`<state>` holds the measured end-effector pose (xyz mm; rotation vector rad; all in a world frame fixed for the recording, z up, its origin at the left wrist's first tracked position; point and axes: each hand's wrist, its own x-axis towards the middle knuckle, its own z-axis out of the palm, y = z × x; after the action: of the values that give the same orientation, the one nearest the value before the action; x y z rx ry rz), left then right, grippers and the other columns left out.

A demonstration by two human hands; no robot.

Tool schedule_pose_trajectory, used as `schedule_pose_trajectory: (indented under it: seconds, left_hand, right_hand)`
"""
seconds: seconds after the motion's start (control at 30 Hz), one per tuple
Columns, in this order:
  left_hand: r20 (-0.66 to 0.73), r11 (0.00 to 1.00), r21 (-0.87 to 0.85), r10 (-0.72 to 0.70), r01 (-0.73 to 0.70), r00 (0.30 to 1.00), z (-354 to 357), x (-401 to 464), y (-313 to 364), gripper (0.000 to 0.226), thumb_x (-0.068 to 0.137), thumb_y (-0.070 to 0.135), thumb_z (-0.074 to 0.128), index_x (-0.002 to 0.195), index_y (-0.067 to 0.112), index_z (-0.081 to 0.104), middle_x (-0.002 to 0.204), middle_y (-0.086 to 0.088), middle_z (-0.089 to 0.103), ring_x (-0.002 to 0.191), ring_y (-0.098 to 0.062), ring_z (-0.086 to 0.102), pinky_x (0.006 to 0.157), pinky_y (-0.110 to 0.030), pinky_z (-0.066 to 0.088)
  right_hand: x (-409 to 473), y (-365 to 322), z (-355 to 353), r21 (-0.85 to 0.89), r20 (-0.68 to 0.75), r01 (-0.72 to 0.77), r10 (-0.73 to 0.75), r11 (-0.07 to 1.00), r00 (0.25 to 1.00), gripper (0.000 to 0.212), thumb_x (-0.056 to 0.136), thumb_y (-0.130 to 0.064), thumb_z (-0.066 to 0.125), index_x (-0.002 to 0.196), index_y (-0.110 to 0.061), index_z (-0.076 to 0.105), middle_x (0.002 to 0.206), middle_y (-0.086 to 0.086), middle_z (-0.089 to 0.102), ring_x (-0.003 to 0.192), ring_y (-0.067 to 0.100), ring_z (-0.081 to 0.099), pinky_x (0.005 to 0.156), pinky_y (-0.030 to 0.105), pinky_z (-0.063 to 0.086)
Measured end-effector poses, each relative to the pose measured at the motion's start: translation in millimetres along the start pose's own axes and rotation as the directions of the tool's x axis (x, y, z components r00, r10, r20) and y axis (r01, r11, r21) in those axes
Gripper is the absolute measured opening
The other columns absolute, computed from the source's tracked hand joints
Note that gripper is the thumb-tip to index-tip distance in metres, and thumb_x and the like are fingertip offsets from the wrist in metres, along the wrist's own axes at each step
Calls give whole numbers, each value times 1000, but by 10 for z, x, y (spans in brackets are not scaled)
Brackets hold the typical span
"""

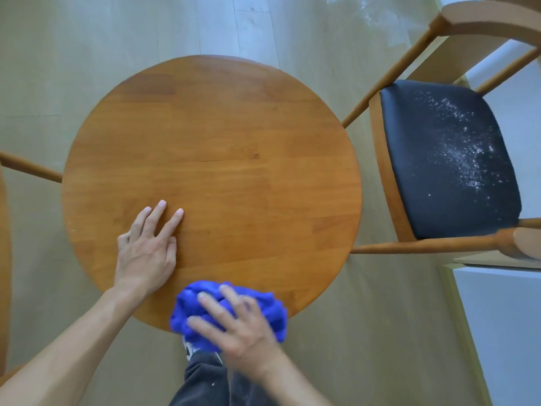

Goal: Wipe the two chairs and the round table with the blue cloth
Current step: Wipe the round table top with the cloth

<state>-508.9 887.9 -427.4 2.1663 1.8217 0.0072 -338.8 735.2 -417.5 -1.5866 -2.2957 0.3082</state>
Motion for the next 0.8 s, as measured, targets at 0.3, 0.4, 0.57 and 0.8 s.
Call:
schedule_pose_trajectory:
  seconds: [0.3, 0.4, 0.57, 0.8]
  left_hand:
    - [49, 999, -5, -34, 34, 998, 8, -27, 24, 54, 96, 22, 47, 147, 33, 36, 160, 0, 21, 147, -25, 17, 109, -44, 26]
    - [70, 999, -12, -39, 40, 997, 9, -24, 21, 55, 98, 24, 37, 150, 37, 25, 162, 3, 9, 149, -22, 6, 113, -41, 16]
    - [65, 978, -201, -42, 55, 997, -42, -30, -41, 55, 100, 20, 32, 152, 35, 19, 162, 6, 9, 149, -15, 3, 117, -38, 15]
    - [-139, 826, -528, -312, 197, 940, -325, -168, -145, 56, 94, 34, 39, 149, 27, 32, 160, 0, 20, 148, -20, 13, 117, -42, 22]
  right_hand:
    - [375, 1741, -560, -108, -320, -796, 737, 596, 595, 47, 85, -7, 55, 131, -10, 56, 143, 20, 43, 117, 51, 43, 96, 58, 40]
    - [658, 1321, -335, -19, -375, -907, 838, 420, 396, 44, 90, -12, 49, 134, -11, 50, 144, 19, 41, 117, 51, 41, 93, 56, 35]
    - [1014, -45, 101, 54, -153, -795, 792, 604, 592, 55, 85, -37, 48, 134, -12, 54, 148, 16, 39, 129, 44, 35, 91, 58, 37]
    - [1528, -539, 90, 717, 255, -601, 668, 354, 699, 47, 89, -35, 32, 135, -42, 40, 154, -21, 24, 145, 1, 11, 117, 29, 15]
